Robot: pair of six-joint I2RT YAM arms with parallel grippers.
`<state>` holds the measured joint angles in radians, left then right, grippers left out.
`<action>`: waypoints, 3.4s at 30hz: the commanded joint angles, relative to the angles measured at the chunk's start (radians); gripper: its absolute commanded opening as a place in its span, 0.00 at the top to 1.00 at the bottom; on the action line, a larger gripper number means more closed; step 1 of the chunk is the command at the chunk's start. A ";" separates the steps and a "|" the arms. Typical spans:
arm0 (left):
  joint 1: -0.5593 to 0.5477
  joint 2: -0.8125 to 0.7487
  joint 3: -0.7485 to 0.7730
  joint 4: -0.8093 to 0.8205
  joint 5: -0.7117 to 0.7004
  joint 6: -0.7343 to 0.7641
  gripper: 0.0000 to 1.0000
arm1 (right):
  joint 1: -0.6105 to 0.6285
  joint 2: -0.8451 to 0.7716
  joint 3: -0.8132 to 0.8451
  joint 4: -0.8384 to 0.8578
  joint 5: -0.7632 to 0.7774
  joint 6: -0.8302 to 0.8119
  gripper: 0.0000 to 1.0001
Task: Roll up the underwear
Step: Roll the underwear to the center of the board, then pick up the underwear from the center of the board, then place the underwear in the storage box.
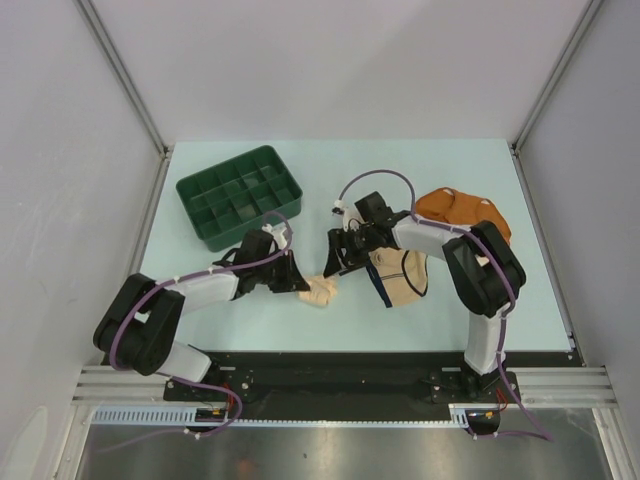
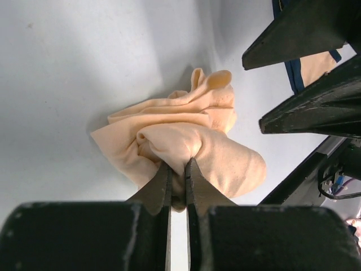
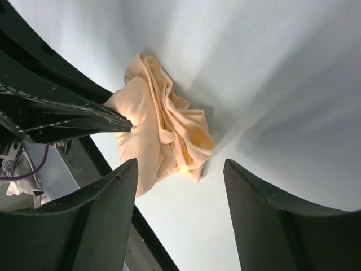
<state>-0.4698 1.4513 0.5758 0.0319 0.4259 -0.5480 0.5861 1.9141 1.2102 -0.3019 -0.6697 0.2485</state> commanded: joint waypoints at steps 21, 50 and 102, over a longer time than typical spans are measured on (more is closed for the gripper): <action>-0.033 0.032 0.035 -0.112 -0.090 0.051 1.00 | 0.110 0.063 0.026 0.084 -0.094 0.017 0.34; 0.083 -0.496 0.277 -0.357 -0.045 0.212 0.09 | 0.126 -0.297 0.025 0.003 -0.141 -0.201 1.00; -0.018 -0.450 0.276 -0.553 0.524 0.375 0.44 | 0.271 -0.345 0.290 -0.505 -0.097 -0.505 1.00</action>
<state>-0.4805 1.0092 0.8623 -0.5369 0.9051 -0.1993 0.8574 1.5715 1.4612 -0.8059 -0.7731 -0.2420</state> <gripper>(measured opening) 0.641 0.057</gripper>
